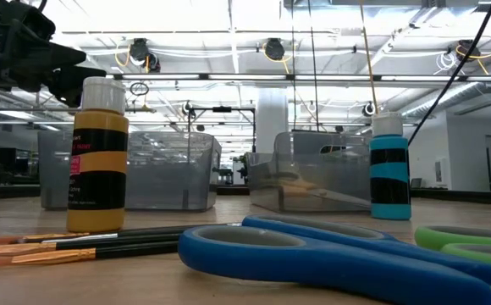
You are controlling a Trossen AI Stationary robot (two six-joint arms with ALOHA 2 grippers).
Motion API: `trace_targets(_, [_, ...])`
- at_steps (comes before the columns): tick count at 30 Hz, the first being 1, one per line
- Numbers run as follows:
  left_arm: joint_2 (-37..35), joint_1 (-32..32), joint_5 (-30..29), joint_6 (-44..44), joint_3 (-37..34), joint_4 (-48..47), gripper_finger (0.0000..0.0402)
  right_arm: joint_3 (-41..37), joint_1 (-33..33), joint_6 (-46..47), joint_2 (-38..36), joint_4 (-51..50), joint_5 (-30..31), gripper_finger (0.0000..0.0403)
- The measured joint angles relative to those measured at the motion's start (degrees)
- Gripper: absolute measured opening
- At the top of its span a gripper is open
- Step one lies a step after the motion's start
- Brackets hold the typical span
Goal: Pick & Place Paint Supplies
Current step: Put the green scissors into the right black bin
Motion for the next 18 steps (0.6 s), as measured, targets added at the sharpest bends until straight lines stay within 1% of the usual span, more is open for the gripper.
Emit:
trace_targets(5, [0.00, 0.01, 0.00, 0.00, 0.00, 0.00, 0.0237, 0.16, -0.58, 1.04, 0.77, -6.68, -1.17, 0.0142])
trace_targets(9, [0.01, 0.02, 0.00, 0.00, 0.00, 0.00, 0.0237, 0.16, -0.75, 3.65, 0.88, -12.36, -2.44, 0.0088])
trace_targets(13, [0.01, 0.01, 0.00, 0.00, 0.00, 0.00, 0.0237, 0.09, -0.94, 5.14, 0.80, -14.89, -4.23, 0.0030])
trace_targets(18, [-0.01, 0.02, 0.00, 0.00, 0.00, 0.00, 0.0237, 0.09, -0.94, 5.24, 0.82, -14.90, -4.07, 0.0026])
